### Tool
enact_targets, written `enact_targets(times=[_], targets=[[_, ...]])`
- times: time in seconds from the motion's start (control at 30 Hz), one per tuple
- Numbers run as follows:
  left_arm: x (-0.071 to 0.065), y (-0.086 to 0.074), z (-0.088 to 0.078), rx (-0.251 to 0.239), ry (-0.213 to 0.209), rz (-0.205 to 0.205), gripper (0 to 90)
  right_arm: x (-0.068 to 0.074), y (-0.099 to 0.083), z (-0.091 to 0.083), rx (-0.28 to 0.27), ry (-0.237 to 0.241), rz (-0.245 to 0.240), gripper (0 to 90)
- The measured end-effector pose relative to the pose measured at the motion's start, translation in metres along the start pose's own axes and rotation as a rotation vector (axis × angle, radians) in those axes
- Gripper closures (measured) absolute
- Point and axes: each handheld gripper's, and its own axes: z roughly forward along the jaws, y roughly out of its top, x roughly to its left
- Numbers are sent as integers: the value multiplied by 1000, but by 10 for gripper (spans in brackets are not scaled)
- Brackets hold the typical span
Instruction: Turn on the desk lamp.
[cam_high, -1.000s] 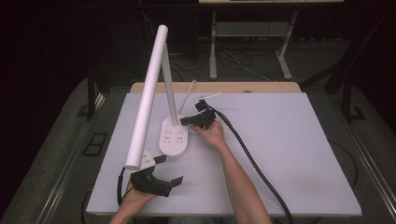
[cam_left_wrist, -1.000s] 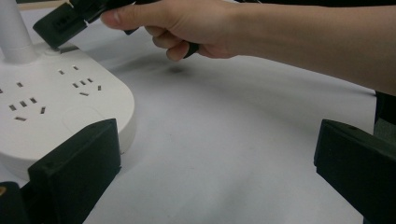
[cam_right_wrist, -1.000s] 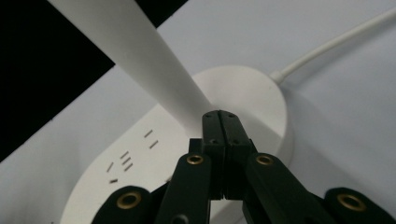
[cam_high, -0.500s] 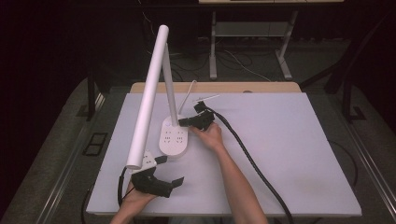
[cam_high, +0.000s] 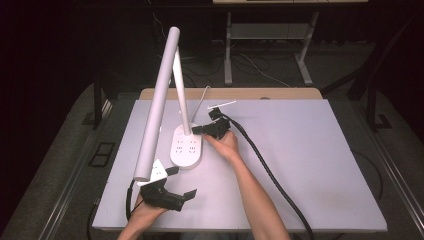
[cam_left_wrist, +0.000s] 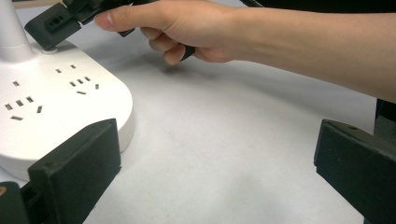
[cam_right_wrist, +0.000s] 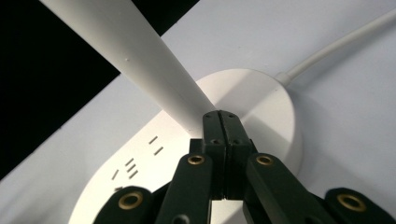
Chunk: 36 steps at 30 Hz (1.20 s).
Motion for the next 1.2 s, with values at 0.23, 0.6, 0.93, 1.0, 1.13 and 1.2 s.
enact_targets(times=[0.23, 0.6, 0.93, 1.0, 1.13, 1.2], targets=[[0, 0, 0, 3, -1, 1, 0, 7, 8, -13, -13, -11, -37, 897], [0, 0, 0, 3, 1, 0, 0, 17, 19, -46, -20, -23, -86, 896], [1, 0, 1, 7, 2, 3, 0, 23, 17, -82, -38, -21, -101, 894], [0, 0, 1, 8, 2, 4, 0, 24, 16, -88, -44, -28, -99, 826], [0, 0, 2, 10, 3, 6, 0, 27, 12, -100, -45, -38, -99, 665], [0, 0, 2, 6, 3, 2, 0, 28, 12, -103, -40, -40, -97, 620]])
